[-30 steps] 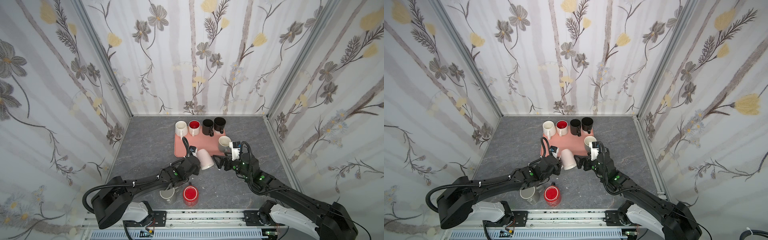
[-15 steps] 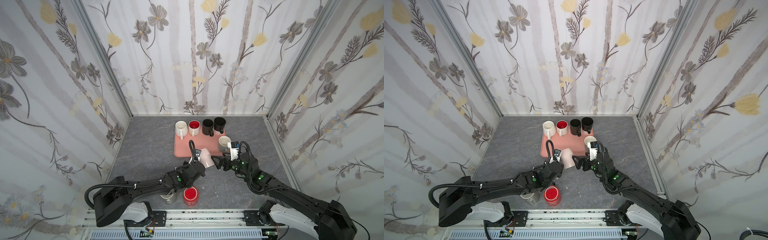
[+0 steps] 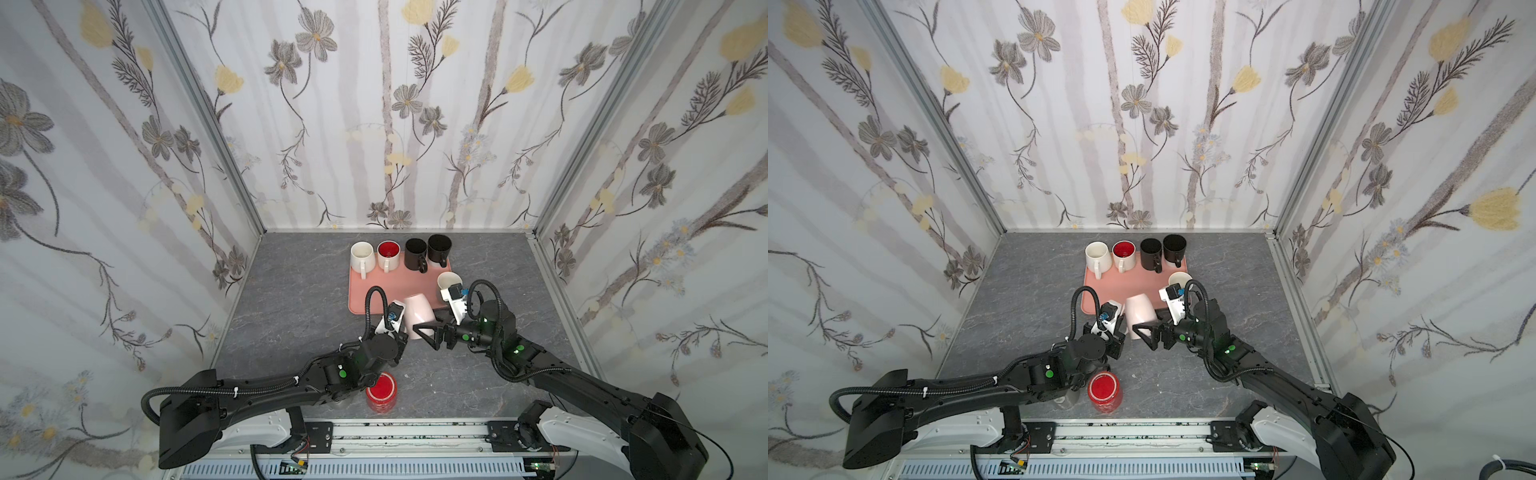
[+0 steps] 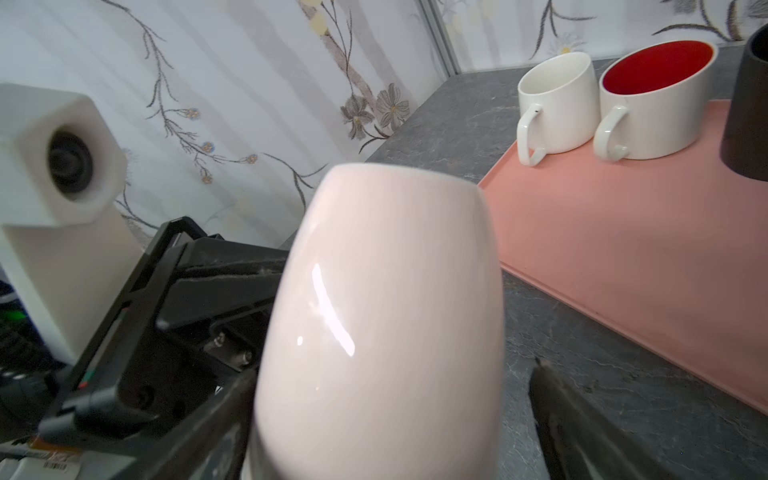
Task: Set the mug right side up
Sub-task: 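Lift and tilt the pink mug upright with the left gripper toward the right gripper, then close the right gripper on the pink mug's rim while the left gripper holds the handle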
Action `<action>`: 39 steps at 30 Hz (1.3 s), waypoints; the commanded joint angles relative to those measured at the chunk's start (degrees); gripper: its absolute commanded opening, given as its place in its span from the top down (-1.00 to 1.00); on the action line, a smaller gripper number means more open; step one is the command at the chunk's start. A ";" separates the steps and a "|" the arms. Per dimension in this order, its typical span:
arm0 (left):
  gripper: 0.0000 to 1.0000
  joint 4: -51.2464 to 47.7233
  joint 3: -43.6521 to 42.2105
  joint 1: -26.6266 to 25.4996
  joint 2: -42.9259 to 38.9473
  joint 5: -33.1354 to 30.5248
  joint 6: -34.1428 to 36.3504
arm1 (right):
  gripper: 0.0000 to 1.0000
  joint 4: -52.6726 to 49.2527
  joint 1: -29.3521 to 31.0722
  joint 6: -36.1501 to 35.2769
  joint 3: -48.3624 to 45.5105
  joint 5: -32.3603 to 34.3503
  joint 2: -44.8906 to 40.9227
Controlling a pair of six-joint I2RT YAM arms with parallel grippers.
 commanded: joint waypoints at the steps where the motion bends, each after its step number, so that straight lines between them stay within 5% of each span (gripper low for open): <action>1: 1.00 4.00 1.44 -1.51 0.07 -2.78 1.70 | -0.99 4.15 -0.06 0.93 1.51 -6.39 1.18; 6: 1.00 5.32 1.19 -2.64 0.42 -4.86 2.22 | -0.97 6.19 -0.18 3.11 2.14 -7.63 2.40; 16: 1.00 5.06 1.25 -3.19 -0.44 -4.51 1.86 | -0.56 8.21 -0.27 4.38 2.13 -9.28 4.28; 23: 0.98 4.02 1.72 -3.16 -0.29 -3.25 0.46 | -0.05 9.69 -0.36 4.78 2.85 -10.80 5.96; 27: 0.65 3.41 2.15 -3.22 0.24 -1.78 -0.47 | 0.32 12.01 -0.51 6.16 2.78 -11.16 6.66; 31: 0.42 2.74 2.48 -3.18 0.36 -0.77 -0.87 | 0.95 14.41 -0.98 7.31 2.38 -10.83 6.88; 39: 0.02 0.51 2.22 -2.04 -3.27 2.09 -3.72 | 1.00 16.23 -3.56 7.65 0.80 -10.52 6.84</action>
